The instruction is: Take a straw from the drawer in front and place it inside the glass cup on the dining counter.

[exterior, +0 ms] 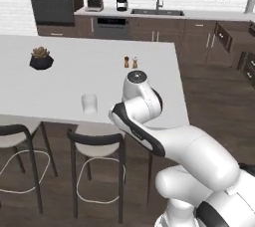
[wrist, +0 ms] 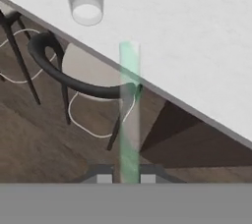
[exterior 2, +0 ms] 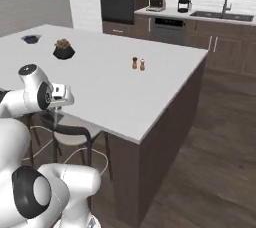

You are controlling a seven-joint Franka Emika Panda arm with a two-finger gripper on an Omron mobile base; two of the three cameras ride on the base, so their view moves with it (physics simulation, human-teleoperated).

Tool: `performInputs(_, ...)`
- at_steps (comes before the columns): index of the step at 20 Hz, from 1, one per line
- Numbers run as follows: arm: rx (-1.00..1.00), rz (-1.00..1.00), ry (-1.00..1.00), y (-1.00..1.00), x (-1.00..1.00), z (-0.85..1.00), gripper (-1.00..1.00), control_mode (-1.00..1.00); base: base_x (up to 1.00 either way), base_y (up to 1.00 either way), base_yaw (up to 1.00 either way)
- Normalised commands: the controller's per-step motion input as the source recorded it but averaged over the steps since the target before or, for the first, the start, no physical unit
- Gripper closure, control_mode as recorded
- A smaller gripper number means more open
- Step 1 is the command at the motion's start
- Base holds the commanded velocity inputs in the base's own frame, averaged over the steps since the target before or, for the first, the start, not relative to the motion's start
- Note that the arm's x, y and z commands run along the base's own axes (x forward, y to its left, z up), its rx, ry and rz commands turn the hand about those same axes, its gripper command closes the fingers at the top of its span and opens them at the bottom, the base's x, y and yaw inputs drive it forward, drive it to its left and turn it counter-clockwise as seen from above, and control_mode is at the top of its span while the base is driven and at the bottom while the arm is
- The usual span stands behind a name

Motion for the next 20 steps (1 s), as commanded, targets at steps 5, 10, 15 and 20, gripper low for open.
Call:
performInputs(5, 0.0, 0.0, 0.0, 0.0, 0.0, 0.0, 1.0, 1.0, 0.0, 0.78, -0.45)
performInputs(10, 0.0, 0.0, 0.0, 0.0, 0.0, 0.0, 1.0, 1.0, -0.13, 0.74, -0.43)
performInputs(15, 0.0, 0.0, 0.0, 0.0, 0.0, 0.0, 1.0, 1.0, -0.26, 0.61, -0.39)
performInputs(20, 0.0, 0.0, 0.0, 0.0, 0.0, 0.0, 1.0, 1.0, -0.03, 0.41, -0.3)
